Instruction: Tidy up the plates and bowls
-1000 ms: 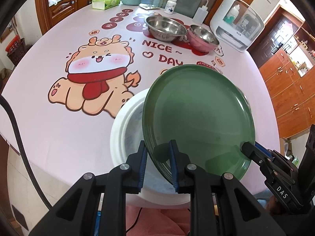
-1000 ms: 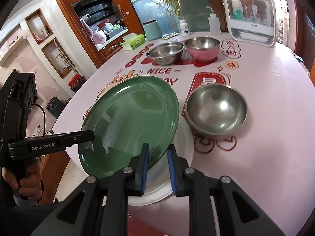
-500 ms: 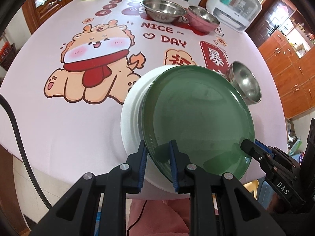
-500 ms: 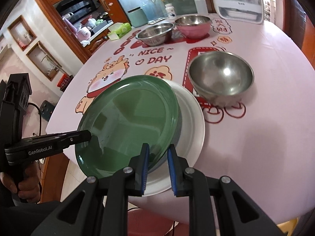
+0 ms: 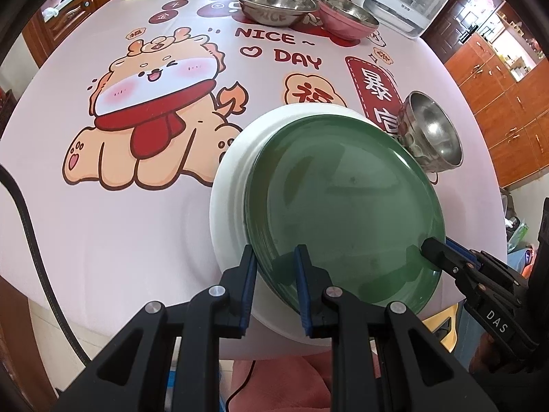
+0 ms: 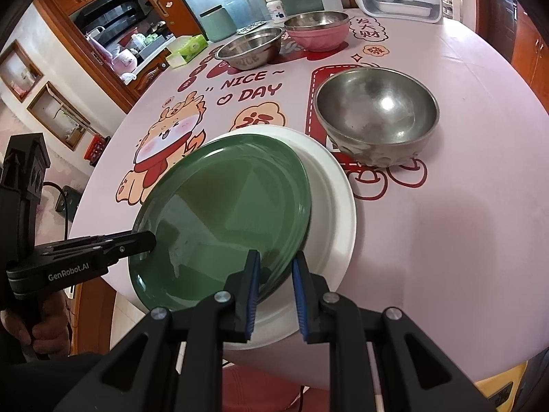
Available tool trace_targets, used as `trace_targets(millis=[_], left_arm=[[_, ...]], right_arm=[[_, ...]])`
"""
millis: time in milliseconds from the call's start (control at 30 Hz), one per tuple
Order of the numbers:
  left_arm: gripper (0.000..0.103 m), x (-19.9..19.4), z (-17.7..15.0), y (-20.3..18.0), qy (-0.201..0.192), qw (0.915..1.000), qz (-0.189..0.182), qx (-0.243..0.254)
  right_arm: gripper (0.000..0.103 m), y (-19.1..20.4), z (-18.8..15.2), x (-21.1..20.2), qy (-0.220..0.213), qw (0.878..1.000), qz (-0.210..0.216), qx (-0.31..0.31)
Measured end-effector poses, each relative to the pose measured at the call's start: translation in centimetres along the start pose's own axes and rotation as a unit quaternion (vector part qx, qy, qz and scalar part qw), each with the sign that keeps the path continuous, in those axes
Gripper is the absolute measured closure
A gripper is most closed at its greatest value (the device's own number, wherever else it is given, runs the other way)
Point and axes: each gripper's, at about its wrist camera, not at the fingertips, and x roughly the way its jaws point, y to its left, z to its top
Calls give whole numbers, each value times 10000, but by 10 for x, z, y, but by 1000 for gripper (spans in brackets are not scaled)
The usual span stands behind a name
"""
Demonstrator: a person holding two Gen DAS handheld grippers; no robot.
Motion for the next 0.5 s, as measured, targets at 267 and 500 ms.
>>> trace_targets(millis=[267,500], left_arm=[[84,4,3,1,98,9998,142,85],[84,-10,6,0,-148,9995,117,254]], right_arm=[[80,5,0,3,102,9999,-115,2],[66,3,-2,-5,-103,9997,-150,180]])
